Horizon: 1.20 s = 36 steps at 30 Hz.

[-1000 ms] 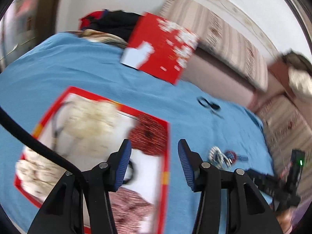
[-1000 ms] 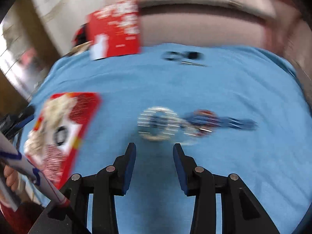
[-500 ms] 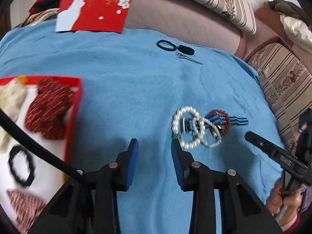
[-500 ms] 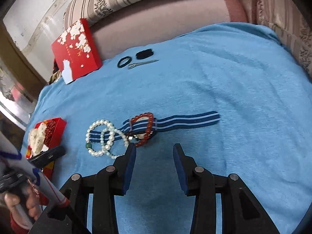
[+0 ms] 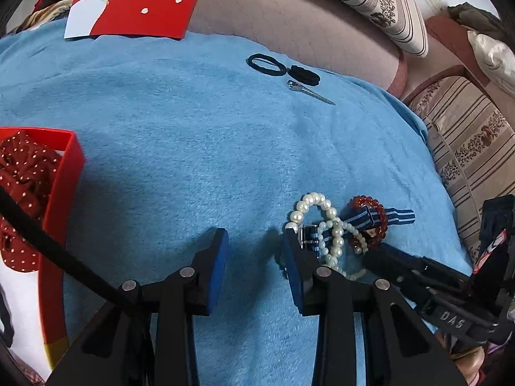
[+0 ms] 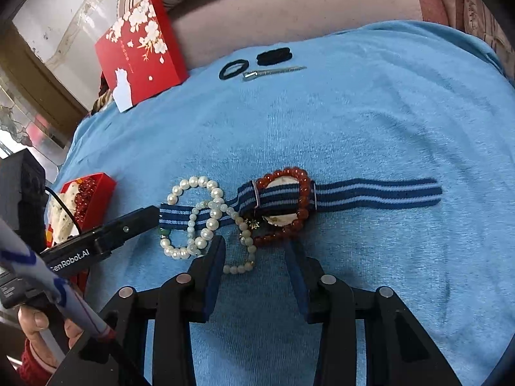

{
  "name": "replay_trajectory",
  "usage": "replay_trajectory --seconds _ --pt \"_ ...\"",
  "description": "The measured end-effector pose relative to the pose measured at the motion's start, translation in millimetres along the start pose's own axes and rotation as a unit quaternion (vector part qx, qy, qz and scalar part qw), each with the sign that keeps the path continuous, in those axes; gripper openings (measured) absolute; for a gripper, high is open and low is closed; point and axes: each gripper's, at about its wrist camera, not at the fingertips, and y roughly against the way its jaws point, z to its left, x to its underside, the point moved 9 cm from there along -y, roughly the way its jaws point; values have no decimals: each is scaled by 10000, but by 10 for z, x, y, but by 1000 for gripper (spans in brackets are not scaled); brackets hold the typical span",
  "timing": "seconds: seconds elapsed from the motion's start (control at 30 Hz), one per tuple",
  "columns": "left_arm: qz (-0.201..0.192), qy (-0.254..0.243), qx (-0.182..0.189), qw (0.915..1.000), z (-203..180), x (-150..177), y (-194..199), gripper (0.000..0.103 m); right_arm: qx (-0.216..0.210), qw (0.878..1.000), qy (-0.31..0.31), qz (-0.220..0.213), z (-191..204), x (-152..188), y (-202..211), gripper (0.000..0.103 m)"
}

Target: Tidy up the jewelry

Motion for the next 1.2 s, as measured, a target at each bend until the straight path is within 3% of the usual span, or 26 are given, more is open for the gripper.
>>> replay_trajectory --seconds 0.07,0.1,0.13,0.2,0.27,0.37,0.6,0.7,0.93,1.03,1.2 --pt "-10 -48 -12 10000 -39 6 -5 33 45 10000 36 31 13 13 -25 24" --pt "-3 -68 0 10000 -56 14 -6 33 10 10000 41 49 20 6 -30 12" --pt "-1 -79 2 10000 -68 21 -9 33 -63 9999 17 98 34 13 -38 8" --pt "26 -84 -2 10000 -84 32 -12 32 -180 9997 -6 185 82 51 -39 7" --pt "186 -107 -94 9997 -82 77 -5 9 -242 9993 43 277 139 92 -19 7" --pt "304 -24 41 9995 -74 133 96 8 -359 9983 219 409 254 223 96 7" --pt "150 -4 370 9992 -126 136 275 9 -372 9958 574 613 292 552 457 7" --pt "215 -91 356 9991 -220 168 128 18 -267 9961 588 594 233 569 477 7" --pt "123 -265 172 9994 -298 129 -110 29 -225 9969 443 608 55 524 425 7" --pt "-28 -229 126 9997 -295 111 -142 29 -216 9971 408 607 58 506 406 7" --pt "-192 -710 -297 9968 -370 162 -148 29 -89 9968 519 603 92 502 365 7"
